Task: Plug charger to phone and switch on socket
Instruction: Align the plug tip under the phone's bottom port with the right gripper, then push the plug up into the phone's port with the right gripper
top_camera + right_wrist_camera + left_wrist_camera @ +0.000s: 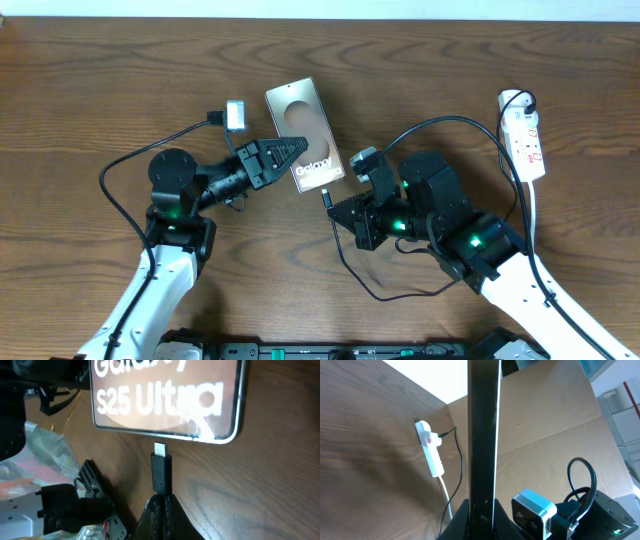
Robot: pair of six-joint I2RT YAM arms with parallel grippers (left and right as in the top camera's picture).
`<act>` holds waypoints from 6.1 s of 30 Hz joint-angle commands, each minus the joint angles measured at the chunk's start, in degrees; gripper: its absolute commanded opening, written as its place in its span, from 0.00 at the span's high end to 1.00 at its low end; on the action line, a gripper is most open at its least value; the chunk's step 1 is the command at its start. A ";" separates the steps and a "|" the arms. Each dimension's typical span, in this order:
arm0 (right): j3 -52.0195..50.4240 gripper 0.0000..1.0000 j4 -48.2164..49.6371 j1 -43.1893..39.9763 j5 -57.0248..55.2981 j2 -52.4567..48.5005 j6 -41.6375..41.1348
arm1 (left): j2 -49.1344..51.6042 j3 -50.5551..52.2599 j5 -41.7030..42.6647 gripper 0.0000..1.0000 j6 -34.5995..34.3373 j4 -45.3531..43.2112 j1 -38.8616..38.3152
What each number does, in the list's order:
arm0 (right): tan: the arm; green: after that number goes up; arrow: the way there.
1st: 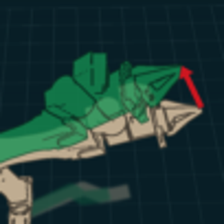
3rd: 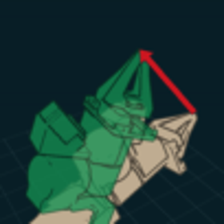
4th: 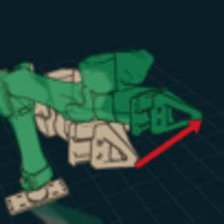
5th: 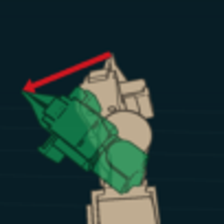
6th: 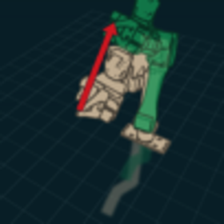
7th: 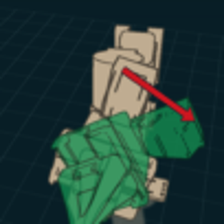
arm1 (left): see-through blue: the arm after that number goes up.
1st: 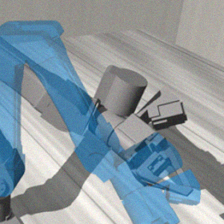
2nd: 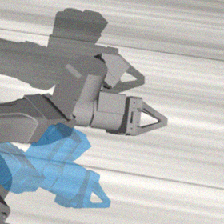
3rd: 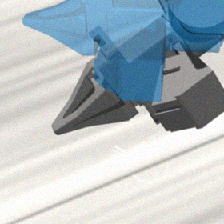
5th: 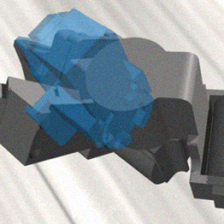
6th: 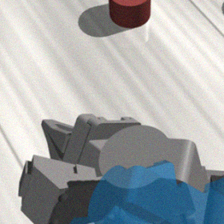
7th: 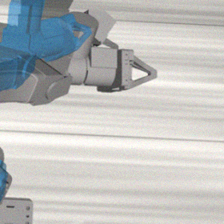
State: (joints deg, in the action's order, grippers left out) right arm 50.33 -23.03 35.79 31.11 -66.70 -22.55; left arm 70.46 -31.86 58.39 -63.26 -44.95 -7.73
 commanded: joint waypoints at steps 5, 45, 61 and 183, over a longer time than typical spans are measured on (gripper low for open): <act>0.50 0.99 0.61 -0.35 1.42 0.04 0.02 | -0.48 -1.79 1.62 0.92 -0.50 -1.05 -0.09; 0.50 0.99 1.01 -2.05 6.64 0.48 0.50 | -0.46 -1.79 3.67 0.93 2.97 -4.70 -0.02; 0.50 0.99 0.31 -2.05 6.29 3.45 0.57 | -0.46 -1.79 3.50 0.93 2.95 -4.70 -0.02; 0.50 0.99 10.86 -1.20 -3.04 1.33 2.01 | -0.46 -1.79 6.95 0.93 0.70 -4.68 -0.02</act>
State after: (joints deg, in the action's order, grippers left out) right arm 49.78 -15.09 34.59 33.01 -65.47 -21.63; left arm 70.46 -32.36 59.53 -64.05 -49.32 -6.72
